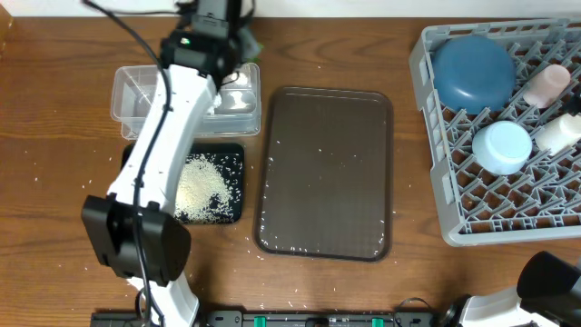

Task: Sort waste into correct bins and load items into the dishwasher rack

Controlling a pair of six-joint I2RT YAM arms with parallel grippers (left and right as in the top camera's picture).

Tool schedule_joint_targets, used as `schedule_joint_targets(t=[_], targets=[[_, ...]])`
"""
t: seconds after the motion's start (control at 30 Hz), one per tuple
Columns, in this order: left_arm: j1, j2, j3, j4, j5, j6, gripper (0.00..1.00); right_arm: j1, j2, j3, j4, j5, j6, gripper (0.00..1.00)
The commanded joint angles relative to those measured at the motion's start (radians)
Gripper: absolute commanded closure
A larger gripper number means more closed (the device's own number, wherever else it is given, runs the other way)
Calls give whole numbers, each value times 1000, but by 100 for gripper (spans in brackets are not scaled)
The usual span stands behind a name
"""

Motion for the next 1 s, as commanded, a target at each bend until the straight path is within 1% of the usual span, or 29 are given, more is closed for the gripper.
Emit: schedule_joint_targets(t=[0.0, 0.07, 0.1, 0.13, 0.17, 0.2, 0.23, 0.37, 0.4, 0.53, 0.63, 0.73, 0.83, 0.93, 0.97], targets=[[43, 20, -15, -28, -21, -175, 93, -5, 6, -2, -1, 7, -9, 1], [67, 26, -15, -47, -21, -208, 92, -5, 6, -2, -1, 7, -8, 1], [74, 27, -15, -55, -21, -216, 89, -5, 6, -2, -1, 7, -8, 1], [80, 29, -15, -65, -21, -227, 83, -5, 6, -2, -1, 7, -8, 1], [84, 29, -15, -72, -21, -230, 65, -5, 6, -2, -1, 7, -8, 1], [86, 30, -15, -76, -21, -229, 55, -5, 6, -2, -1, 7, -8, 1], [87, 30, -15, -80, -21, -229, 50, -5, 6, -2, -1, 7, -8, 1], [87, 30, -16, -94, -21, -229, 41, -5, 6, -2, -1, 7, -8, 1], [87, 30, -15, -99, -21, -228, 39, -5, 6, -2, -1, 7, -8, 1], [87, 24, -15, -134, -21, -222, 39, -5, 6, -2, -1, 7, -8, 1], [87, 6, -15, -138, -21, -178, 39, -5, 6, -2, -1, 7, -8, 1], [87, -12, -15, -128, -21, -164, 40, -5, 6, -2, -1, 7, -8, 1], [87, -15, -15, -75, -21, -83, 42, -5, 6, -2, -1, 7, -8, 1], [87, -9, -16, -42, -21, 16, 42, -5, 6, -2, -1, 7, -8, 1], [87, -7, -16, -42, -21, 33, 42, -5, 6, -2, -1, 7, -9, 1]])
